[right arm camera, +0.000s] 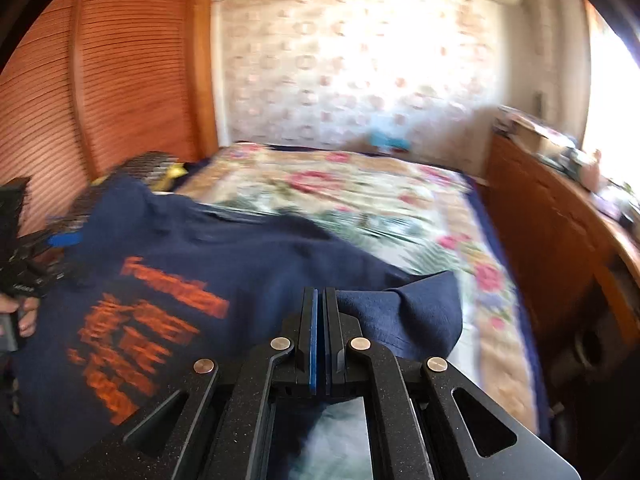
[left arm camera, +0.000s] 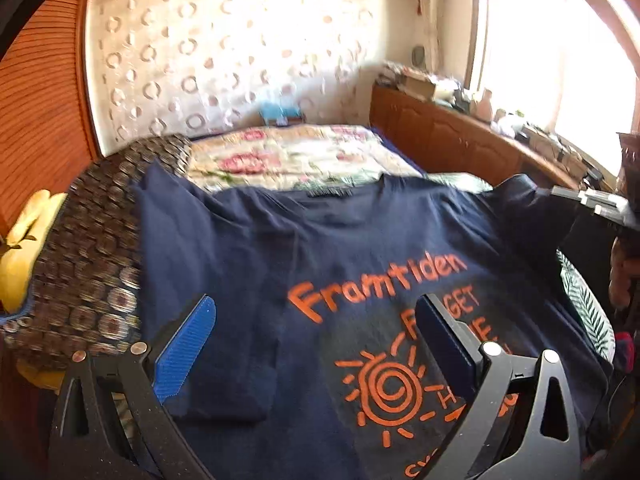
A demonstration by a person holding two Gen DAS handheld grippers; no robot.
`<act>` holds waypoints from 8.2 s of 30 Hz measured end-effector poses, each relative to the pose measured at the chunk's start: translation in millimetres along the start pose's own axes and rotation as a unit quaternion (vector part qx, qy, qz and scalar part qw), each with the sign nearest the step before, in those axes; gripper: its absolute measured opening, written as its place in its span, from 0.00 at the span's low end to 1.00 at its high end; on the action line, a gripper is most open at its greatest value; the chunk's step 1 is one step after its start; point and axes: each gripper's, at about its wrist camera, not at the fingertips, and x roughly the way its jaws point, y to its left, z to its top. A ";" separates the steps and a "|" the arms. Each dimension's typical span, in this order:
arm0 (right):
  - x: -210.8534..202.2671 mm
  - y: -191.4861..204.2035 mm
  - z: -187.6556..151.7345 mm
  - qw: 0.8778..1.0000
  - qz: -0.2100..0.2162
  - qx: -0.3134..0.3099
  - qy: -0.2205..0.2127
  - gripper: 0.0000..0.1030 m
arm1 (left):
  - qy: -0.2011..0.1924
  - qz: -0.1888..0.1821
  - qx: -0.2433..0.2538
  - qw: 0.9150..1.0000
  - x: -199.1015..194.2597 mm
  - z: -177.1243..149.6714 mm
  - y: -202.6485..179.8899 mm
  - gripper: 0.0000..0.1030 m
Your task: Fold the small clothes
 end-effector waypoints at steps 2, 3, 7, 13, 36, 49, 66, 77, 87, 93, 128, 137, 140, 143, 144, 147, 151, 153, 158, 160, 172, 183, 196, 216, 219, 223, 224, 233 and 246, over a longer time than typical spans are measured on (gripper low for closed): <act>15.7 20.6 -2.2 0.999 0.029 -0.014 0.021 0.02 | -0.007 0.007 -0.003 1.000 -5.5 0.3 4.3 0.98; 23.4 28.6 -5.6 0.999 0.036 -0.017 0.034 0.02 | -0.008 0.008 -0.005 1.000 -6.5 2.3 6.9 0.98; 38.7 35.7 -18.0 0.998 0.032 -0.002 0.059 0.25 | -0.014 0.007 -0.005 1.000 -8.1 1.4 6.1 0.98; 20.6 -3.4 -14.8 0.999 -0.003 0.041 0.028 0.44 | -0.028 -0.024 -0.021 0.999 -14.9 0.3 8.4 0.98; 121.3 -11.2 21.7 0.988 -0.016 0.083 0.132 0.03 | -0.017 -0.024 -0.017 0.999 -20.7 -5.3 12.8 0.98; 158.1 60.6 91.8 0.992 0.085 0.026 0.092 0.19 | -0.015 0.001 -0.007 1.000 -11.9 16.1 41.8 0.98; 171.6 -13.2 49.3 0.991 -0.042 0.029 0.123 0.43 | 0.032 0.025 -0.010 0.999 41.4 67.9 101.4 0.55; 193.3 -20.2 52.4 0.991 -0.048 0.037 0.123 0.43 | 0.054 0.043 -0.016 0.997 69.5 87.1 130.8 0.47; 189.9 -27.3 42.5 0.991 -0.047 0.036 0.119 0.45 | 0.078 0.045 -0.007 0.996 83.6 98.1 133.5 0.46; 190.0 -27.2 41.5 0.991 -0.047 0.038 0.119 0.46 | 0.097 0.049 0.001 0.994 95.7 105.0 133.1 0.46; 158.2 -10.6 65.3 0.998 -0.008 0.017 0.064 0.07 | 0.026 -0.051 0.031 0.998 25.0 87.1 74.7 0.04; 59.1 21.6 39.7 1.000 -0.002 0.003 -0.018 0.06 | -0.016 -0.061 0.031 0.998 -47.4 46.2 61.0 0.04; 25.7 29.1 15.9 0.999 -0.003 0.001 -0.032 0.06 | -0.028 -0.056 0.024 0.998 -71.4 26.8 62.4 0.04; -6.0 35.2 -15.5 0.999 0.003 0.010 -0.037 0.06 | -0.034 -0.057 0.007 0.998 -96.4 -4.0 69.2 0.04; -13.6 37.3 -27.0 0.999 0.006 0.012 -0.032 0.06 | -0.035 -0.055 0.001 0.998 -100.6 -10.9 71.1 0.04; -34.3 47.3 -56.5 1.000 0.004 0.007 -0.022 0.06 | -0.035 -0.056 -0.021 0.998 -113.4 -33.1 79.9 0.04; -58.7 46.6 -70.4 1.000 0.002 0.015 -0.022 0.06 | -0.038 -0.046 -0.034 0.998 -126.6 -49.1 88.8 0.04; -72.1 44.7 -70.7 0.999 0.003 0.022 -0.026 0.06 | -0.036 -0.043 -0.044 0.997 -133.3 -57.3 94.6 0.04; -97.0 55.1 -75.4 1.000 0.013 0.002 -0.009 0.06 | -0.027 -0.039 -0.055 0.997 -147.2 -77.4 97.8 0.04; -99.7 61.3 -77.9 1.000 0.013 -0.014 0.010 0.06 | -0.014 -0.035 -0.053 0.998 -144.4 -85.7 96.3 0.04; -71.6 60.9 -100.4 0.996 0.000 0.002 0.089 0.16 | 0.018 -0.021 -0.058 0.998 -122.2 -91.9 100.6 0.22; -88.1 60.4 -70.4 0.999 -0.013 -0.014 0.037 0.55 | 0.007 -0.028 -0.024 0.999 -108.5 -43.9 96.1 0.77; 12.7 27.8 -68.3 0.996 0.010 0.036 0.083 0.56 | 0.095 0.000 0.006 0.995 -30.4 -34.5 99.8 0.78; 48.3 21.4 -74.0 0.993 0.005 0.050 0.111 0.64 | 0.134 0.003 -0.018 0.991 -1.0 -66.1 106.7 0.78; 47.6 22.0 -73.9 0.993 0.004 0.048 0.112 0.64 | 0.128 0.005 -0.014 0.992 -1.9 -67.2 105.6 0.78; 47.7 24.3 -74.4 0.993 0.006 0.040 0.113 0.65 | 0.122 -0.003 -0.006 0.993 -4.2 -70.0 103.6 0.72; 47.9 27.2 -74.4 0.993 0.012 0.031 0.115 0.64 | 0.120 -0.014 -0.003 0.993 -5.8 -70.0 101.5 0.60; 35.8 51.5 -74.6 0.992 0.051 -0.010 0.114 0.12 | 0.083 -0.063 0.023 0.994 -46.7 -64.8 75.1 0.20; -147.4 50.4 -20.3 0.993 0.074 0.015 -0.088 0.10 | -0.104 -0.118 0.021 0.987 -196.1 6.2 70.3 0.19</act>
